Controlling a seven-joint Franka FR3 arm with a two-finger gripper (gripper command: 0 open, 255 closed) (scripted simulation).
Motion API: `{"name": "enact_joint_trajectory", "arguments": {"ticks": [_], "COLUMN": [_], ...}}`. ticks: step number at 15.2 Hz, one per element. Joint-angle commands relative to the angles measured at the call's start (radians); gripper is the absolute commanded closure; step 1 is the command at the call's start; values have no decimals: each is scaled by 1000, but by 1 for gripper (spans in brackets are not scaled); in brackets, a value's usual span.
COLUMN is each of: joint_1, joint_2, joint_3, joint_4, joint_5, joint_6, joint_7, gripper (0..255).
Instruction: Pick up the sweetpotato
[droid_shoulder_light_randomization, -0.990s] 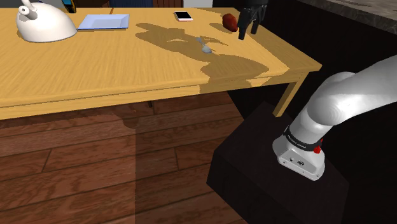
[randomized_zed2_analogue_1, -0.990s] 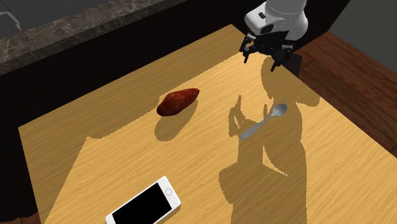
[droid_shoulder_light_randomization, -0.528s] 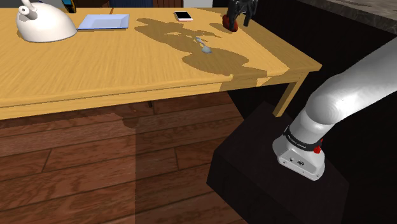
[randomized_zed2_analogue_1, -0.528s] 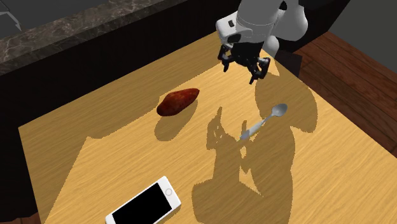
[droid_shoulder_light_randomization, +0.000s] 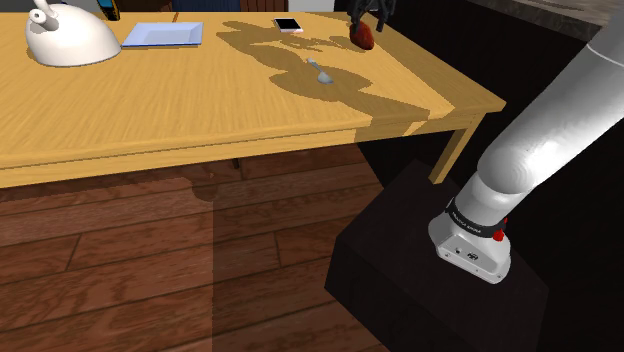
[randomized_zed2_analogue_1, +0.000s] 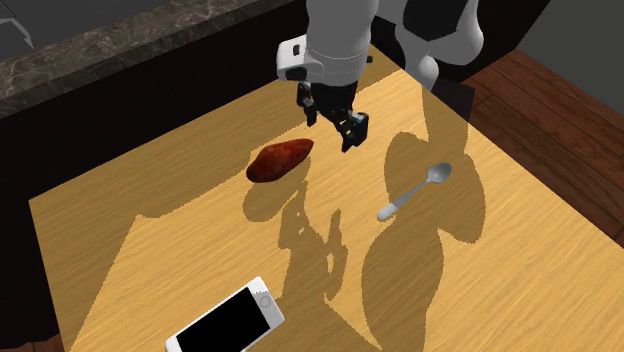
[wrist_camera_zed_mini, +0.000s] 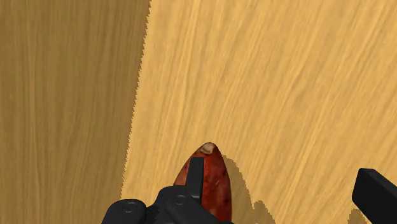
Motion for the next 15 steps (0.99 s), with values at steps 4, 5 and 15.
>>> {"name": "enact_joint_trajectory", "arguments": {"ticks": [4,5,15], "joint_1": [-37,-46,-54], "joint_2": [161,195,222], "joint_3": [-38,-46,-53], "joint_4": [192,234,168], "joint_5": [25,32,39], "joint_6": [-16,-23,73], "joint_7": [39,45,49], "gripper": [0,0,0]}}
